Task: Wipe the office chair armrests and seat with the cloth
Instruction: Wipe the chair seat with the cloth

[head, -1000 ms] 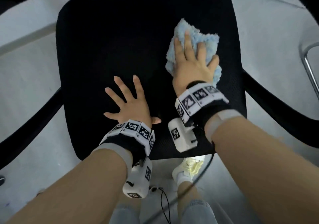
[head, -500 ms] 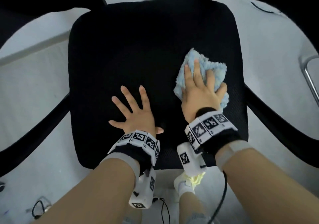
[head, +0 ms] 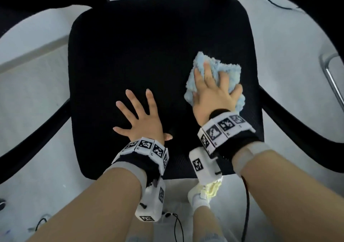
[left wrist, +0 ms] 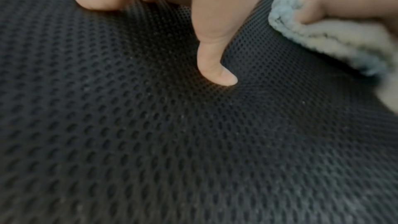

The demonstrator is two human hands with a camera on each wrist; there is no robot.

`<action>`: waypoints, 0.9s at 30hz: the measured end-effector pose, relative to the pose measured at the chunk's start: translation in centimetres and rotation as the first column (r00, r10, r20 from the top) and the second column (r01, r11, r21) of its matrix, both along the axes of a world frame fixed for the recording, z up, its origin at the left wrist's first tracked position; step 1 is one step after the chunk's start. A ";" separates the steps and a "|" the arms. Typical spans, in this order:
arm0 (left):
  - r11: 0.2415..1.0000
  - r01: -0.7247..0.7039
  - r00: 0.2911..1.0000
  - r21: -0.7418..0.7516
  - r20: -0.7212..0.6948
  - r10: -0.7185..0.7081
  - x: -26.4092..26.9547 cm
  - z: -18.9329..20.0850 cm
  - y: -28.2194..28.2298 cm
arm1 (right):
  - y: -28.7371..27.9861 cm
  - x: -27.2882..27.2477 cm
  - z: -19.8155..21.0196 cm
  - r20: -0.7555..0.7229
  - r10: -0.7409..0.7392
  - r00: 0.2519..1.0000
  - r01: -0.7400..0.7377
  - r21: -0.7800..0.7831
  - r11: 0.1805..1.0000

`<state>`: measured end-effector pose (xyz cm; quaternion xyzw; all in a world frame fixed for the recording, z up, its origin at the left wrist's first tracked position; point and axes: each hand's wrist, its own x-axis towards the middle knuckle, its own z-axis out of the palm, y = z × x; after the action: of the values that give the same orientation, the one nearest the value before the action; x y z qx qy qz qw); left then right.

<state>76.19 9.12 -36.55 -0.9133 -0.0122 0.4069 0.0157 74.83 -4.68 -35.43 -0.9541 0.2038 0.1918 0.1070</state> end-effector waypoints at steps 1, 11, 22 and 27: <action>1.000 -0.001 1.000 -0.001 0.002 0.001 0.0 0.0 -0.1 | -0.4 1.5 0.0 0.010 -0.006 1.000 0.006 0.002 1.000; 0.996 -0.072 0.997 0.043 -0.002 0.072 -0.2 -0.7 -0.9 | 1.7 5.9 -0.2 0.002 0.345 0.939 -0.345 0.043 0.938; 0.999 -0.045 0.999 -0.005 0.007 0.045 0.0 0.4 -0.3 | 1.4 -5.7 0.5 -0.040 0.187 0.982 -0.178 0.153 0.972; 0.999 -0.012 0.999 -0.045 -0.042 0.010 0.2 1.4 0.8 | 2.0 -11.4 1.2 -0.093 0.258 0.962 -0.243 0.151 0.958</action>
<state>76.39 9.89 -35.17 -0.9045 -0.0078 0.4263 -0.0069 63.38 -2.72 -34.23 -0.9502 0.0731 0.2707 0.1362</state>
